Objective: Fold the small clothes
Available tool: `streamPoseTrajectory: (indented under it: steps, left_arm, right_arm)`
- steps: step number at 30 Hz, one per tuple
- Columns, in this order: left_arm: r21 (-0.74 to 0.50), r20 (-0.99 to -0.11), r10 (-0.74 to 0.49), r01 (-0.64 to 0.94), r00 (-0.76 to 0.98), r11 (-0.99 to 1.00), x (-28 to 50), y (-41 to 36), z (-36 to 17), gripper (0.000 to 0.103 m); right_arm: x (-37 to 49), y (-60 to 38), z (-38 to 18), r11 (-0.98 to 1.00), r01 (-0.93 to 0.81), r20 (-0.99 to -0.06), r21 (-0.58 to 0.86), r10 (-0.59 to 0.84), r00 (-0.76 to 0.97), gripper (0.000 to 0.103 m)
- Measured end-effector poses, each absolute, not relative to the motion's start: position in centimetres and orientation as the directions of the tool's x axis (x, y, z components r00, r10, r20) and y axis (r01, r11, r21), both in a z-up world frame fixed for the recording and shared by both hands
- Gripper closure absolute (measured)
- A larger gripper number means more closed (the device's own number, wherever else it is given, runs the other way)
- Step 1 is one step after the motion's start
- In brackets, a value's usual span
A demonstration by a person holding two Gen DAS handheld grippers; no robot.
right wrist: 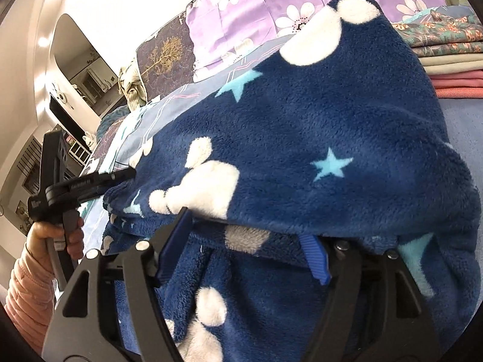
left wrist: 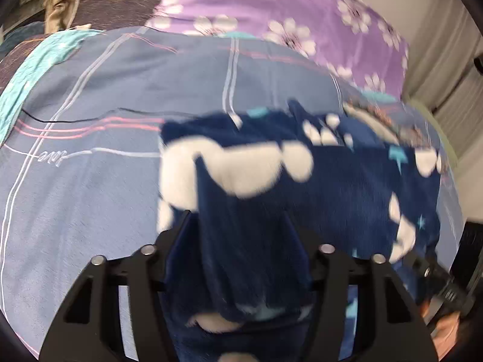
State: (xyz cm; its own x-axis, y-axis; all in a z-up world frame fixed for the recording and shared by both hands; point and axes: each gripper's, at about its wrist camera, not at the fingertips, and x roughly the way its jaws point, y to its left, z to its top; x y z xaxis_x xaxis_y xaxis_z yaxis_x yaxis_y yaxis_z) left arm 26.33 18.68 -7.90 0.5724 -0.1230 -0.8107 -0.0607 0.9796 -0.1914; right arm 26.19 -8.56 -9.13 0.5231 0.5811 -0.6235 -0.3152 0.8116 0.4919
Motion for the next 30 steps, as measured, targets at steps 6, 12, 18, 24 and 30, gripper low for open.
streamPoseTrajectory:
  steps: [6,12,18,24,30]
  left_arm:
    - [-0.080,-0.759,-0.043,-0.028,0.650,0.996,25.0,17.6,-3.6,0.093]
    - [0.115,-0.776,0.124,-0.055,0.619,0.992,24.8,17.8,-4.9,0.064]
    - [0.033,-0.714,-0.044,0.097,0.698,0.995,23.4,13.1,-4.2,0.064]
    - [0.134,-0.745,0.006,0.142,0.667,0.981,24.3,8.7,-11.0,0.052]
    - [0.095,-0.745,-0.016,0.130,0.667,0.987,23.8,9.6,-10.6,0.052]
  right_arm:
    - [25.8,-8.3,-8.7,0.828,-0.314,-0.646,0.465,0.560,0.519,0.032]
    - [22.9,-8.7,-5.7,0.788,-0.419,-0.688,0.452,0.606,0.399,0.032]
    - [24.3,-13.2,-1.8,0.815,-0.367,-0.582,0.449,0.578,0.572,0.034]
    - [26.7,-13.5,-7.2,0.946,-0.180,-0.767,0.269,0.323,0.554,0.053]
    - [26.2,-13.4,-4.8,0.950,-0.197,-0.744,0.243,0.313,0.590,0.052]
